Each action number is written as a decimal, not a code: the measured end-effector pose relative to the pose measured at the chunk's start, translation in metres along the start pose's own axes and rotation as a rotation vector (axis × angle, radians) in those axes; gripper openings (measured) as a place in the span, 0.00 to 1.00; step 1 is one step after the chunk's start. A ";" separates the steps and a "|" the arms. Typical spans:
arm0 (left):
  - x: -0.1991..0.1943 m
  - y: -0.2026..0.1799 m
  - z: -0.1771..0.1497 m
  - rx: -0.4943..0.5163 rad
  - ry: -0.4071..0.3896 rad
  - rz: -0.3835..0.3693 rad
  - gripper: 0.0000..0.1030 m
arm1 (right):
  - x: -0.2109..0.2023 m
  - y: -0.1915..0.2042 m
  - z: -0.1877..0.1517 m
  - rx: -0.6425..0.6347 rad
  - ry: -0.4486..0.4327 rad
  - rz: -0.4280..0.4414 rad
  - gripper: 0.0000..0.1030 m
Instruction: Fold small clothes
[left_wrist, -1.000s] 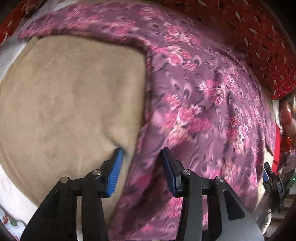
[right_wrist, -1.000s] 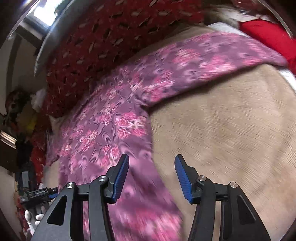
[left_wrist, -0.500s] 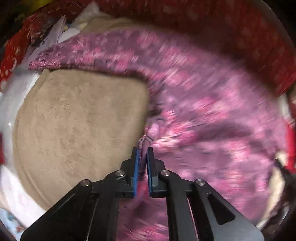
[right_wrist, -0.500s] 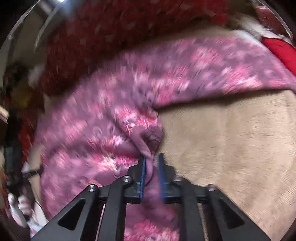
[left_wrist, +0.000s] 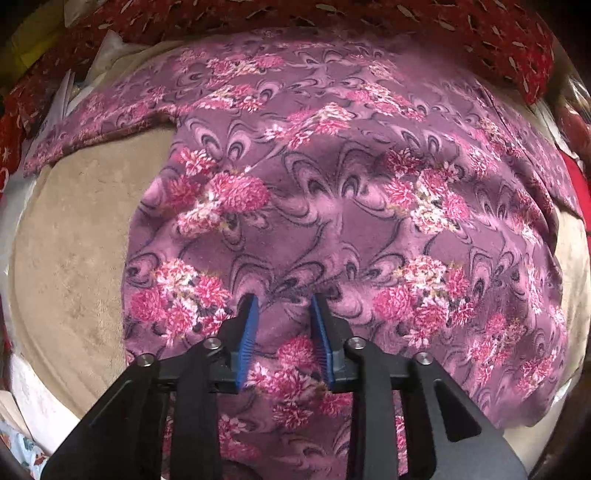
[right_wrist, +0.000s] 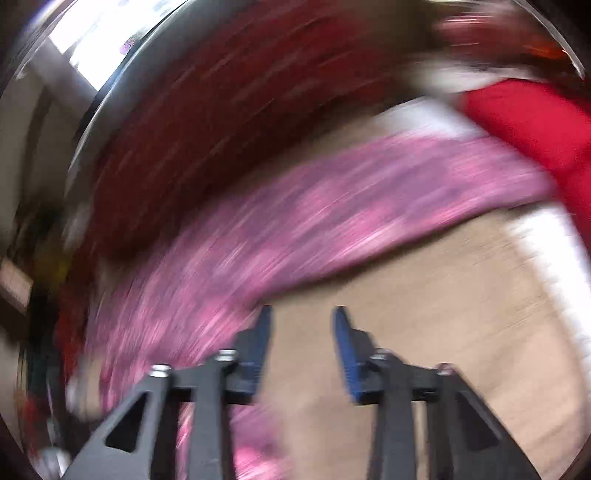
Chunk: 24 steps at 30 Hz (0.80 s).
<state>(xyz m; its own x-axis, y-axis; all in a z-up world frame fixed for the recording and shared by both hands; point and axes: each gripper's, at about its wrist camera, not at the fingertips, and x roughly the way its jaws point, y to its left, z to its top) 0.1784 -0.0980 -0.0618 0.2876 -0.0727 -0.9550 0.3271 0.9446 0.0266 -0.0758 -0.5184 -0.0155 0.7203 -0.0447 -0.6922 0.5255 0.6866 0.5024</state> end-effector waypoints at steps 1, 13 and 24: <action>0.002 0.003 0.002 -0.014 0.003 -0.009 0.31 | -0.009 -0.033 0.019 0.090 -0.038 -0.041 0.52; 0.013 0.010 0.038 -0.085 0.031 -0.054 0.37 | 0.017 -0.193 0.072 0.643 -0.190 0.030 0.59; -0.003 -0.010 0.117 -0.125 -0.073 -0.143 0.52 | -0.014 -0.174 0.122 0.445 -0.312 -0.018 0.04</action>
<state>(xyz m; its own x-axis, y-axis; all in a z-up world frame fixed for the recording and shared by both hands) 0.2800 -0.1448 -0.0244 0.3126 -0.2273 -0.9223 0.2558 0.9552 -0.1487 -0.1219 -0.7260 -0.0304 0.7738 -0.3137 -0.5503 0.6314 0.3133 0.7093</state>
